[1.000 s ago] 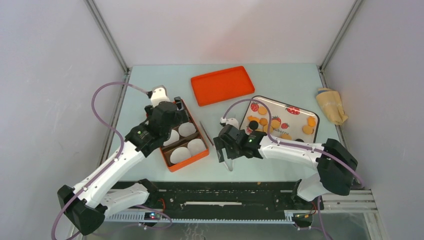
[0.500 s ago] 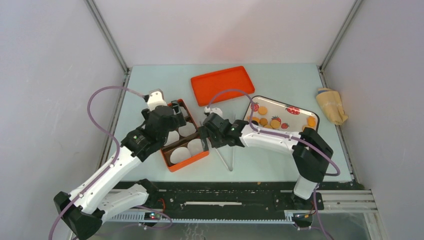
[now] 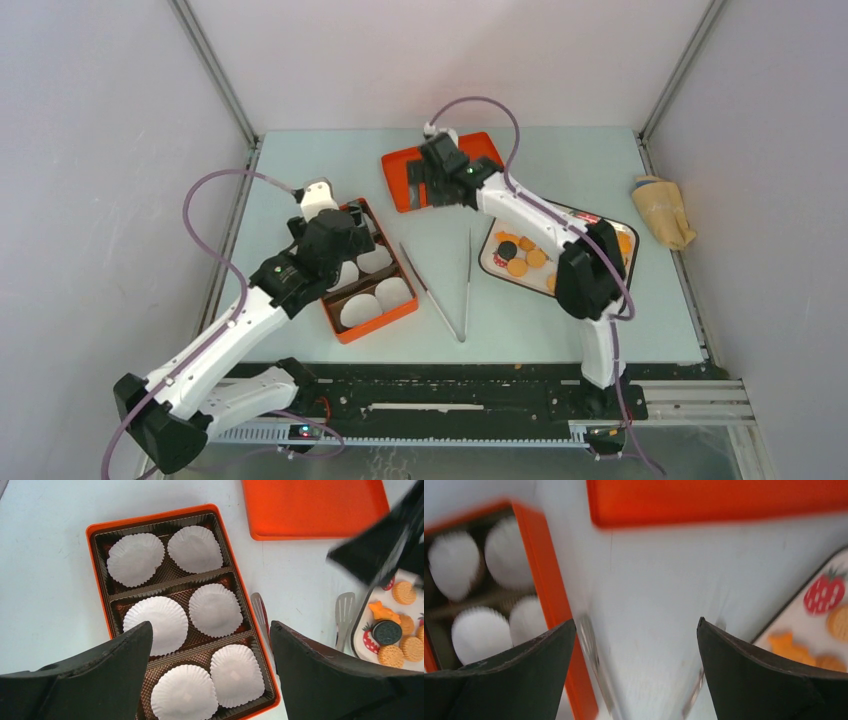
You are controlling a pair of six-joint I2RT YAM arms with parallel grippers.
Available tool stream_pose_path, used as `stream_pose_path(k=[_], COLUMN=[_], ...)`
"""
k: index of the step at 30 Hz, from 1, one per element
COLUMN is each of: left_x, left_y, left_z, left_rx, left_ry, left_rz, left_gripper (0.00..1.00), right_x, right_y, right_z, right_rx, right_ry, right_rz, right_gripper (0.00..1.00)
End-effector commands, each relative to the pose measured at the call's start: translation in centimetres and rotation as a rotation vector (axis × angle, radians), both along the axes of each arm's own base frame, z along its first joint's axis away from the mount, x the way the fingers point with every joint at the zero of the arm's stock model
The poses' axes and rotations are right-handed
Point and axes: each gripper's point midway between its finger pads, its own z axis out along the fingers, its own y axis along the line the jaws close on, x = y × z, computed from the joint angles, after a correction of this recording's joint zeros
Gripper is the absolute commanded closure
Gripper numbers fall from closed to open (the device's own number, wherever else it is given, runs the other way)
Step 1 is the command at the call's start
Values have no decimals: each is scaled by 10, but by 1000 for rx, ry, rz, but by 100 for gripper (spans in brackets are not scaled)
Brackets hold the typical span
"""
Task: Pack the cookies
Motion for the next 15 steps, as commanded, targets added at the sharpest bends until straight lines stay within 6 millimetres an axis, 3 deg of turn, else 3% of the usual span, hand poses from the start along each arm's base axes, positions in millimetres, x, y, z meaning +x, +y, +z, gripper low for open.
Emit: stream_pose_path(k=[1,5,8,11,12,15], left_x=[8,11,14,16,16,18], left_y=[-4,-2,-2,-2,-2,-4], left_z=[-3,-2,-4,-6,-7,-8], left_rx=[25,42,60,75,79,85], left_ry=[2,-2,2,11,14,18], left_rz=[9,18,25,25,26,25], left_gripper=[9,9,9,9,9,8], right_x=[48,77,69,34,18,-38], right_y=[0,3,3,3,0,-6], right_z=[0,-20,-32,-42,-34,-40], right_rx=[-54,-40,-38,-91,-94,-106], right_ry=[16,59,113,114,95,89], right_rz=[-12,-25,-14,28,37,80], right_gripper=[0,1,1,0,0,0])
